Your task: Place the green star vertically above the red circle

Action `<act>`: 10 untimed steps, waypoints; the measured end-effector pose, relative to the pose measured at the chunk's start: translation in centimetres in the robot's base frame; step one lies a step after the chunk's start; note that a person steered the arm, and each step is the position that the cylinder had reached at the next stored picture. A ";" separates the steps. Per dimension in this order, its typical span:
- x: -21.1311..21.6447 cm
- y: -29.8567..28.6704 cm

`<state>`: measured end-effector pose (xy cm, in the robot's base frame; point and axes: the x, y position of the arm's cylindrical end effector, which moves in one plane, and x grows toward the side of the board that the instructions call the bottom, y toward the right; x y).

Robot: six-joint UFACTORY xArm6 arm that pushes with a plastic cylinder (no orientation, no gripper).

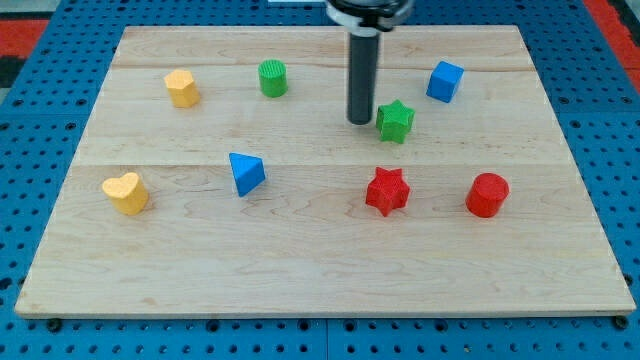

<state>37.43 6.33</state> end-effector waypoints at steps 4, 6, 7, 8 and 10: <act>1.8 -2.6; -1.1 2.1; 1.7 0.8; 2.3 0.3; 1.7 8.6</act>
<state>39.09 14.90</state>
